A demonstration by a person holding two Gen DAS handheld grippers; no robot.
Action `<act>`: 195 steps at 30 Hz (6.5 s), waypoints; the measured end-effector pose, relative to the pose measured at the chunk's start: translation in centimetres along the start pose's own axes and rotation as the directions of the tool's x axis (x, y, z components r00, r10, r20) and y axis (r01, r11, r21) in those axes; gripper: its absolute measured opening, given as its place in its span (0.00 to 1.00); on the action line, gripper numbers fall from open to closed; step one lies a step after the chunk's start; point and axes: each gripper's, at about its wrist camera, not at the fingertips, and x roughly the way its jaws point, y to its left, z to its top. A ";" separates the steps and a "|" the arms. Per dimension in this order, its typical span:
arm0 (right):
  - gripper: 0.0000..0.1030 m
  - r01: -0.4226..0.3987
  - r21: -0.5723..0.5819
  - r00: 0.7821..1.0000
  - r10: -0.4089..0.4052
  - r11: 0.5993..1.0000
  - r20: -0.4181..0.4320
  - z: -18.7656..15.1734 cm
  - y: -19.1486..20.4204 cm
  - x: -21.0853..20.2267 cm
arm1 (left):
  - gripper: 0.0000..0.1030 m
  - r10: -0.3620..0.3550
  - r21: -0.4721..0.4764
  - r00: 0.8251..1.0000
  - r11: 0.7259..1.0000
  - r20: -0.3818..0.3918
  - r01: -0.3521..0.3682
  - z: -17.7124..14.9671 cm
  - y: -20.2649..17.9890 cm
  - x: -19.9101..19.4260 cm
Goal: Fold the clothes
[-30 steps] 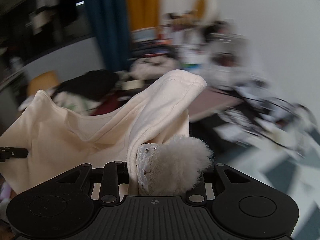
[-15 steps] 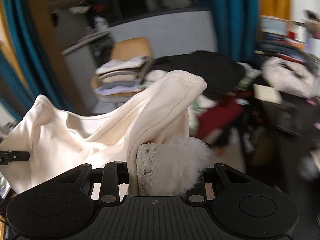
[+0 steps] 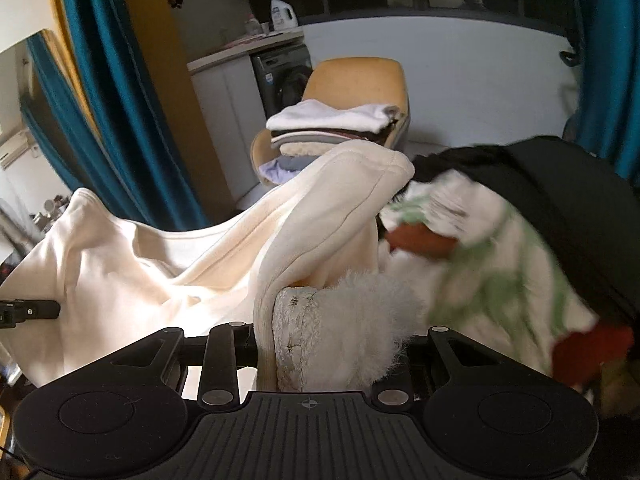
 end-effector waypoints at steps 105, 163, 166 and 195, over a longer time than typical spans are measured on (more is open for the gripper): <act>0.99 0.396 0.582 0.908 -0.398 0.710 -0.132 55.5 -23.4 72.2 | 0.90 -0.275 0.317 0.957 0.903 -0.093 0.291 70.0 15.1 70.8; 0.99 0.469 0.785 0.171 -0.830 -0.406 -0.531 -5.4 5.8 5.0 | 0.97 -0.612 0.834 0.699 0.112 -0.370 0.540 32.4 -21.9 39.8; 0.99 0.472 0.784 0.187 -0.823 -0.403 -0.536 -5.0 2.6 5.0 | 0.97 -0.596 0.819 0.696 0.109 -0.399 0.563 32.8 -23.2 41.1; 0.99 0.574 0.782 0.336 -0.801 -0.243 -0.496 -1.3 -18.2 9.6 | 0.94 -0.544 0.905 0.760 0.002 -0.357 0.426 29.2 -27.6 51.5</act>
